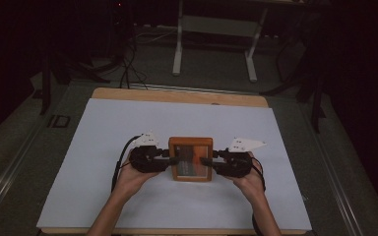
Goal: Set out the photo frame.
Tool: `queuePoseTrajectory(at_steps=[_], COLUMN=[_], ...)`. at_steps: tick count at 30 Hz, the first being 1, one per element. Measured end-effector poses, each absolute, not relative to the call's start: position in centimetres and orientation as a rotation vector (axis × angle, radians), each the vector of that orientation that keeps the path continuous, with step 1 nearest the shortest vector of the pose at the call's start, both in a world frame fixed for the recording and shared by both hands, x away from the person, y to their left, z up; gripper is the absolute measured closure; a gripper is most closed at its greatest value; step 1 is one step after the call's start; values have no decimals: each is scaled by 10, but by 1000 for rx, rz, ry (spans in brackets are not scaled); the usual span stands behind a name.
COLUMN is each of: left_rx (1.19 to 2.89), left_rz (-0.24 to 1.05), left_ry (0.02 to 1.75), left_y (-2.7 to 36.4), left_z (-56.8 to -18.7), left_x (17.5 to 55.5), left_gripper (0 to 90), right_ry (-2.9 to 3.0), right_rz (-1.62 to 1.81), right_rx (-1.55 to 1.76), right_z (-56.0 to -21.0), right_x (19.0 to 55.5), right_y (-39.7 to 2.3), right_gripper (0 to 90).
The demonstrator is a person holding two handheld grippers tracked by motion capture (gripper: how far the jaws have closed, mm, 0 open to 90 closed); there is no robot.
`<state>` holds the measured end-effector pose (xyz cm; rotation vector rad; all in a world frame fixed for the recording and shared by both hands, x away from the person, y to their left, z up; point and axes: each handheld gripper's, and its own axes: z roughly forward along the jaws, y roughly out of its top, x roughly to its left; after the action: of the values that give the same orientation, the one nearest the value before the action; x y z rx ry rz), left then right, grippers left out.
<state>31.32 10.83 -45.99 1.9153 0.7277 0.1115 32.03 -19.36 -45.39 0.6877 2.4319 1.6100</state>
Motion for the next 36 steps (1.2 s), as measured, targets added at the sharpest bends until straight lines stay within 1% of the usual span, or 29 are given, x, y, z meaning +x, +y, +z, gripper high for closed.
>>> queuePoseTrajectory(at_steps=[12,32,36], left_rx=[1924,1938,1915], left_rz=[113,106,93], left_ry=[773,853,867], left_y=[122,132,132], left_z=[-455,-473,-479], left_x=[315,320,323], left_gripper=[600,593,594], right_ry=[2434,2467,2470], right_rz=[1634,1651,1650], right_rx=[754,865,880], right_z=[-454,-483,-489], right_x=[325,334,336], right_y=[-179,-164,-163], right_gripper=[608,595,593])
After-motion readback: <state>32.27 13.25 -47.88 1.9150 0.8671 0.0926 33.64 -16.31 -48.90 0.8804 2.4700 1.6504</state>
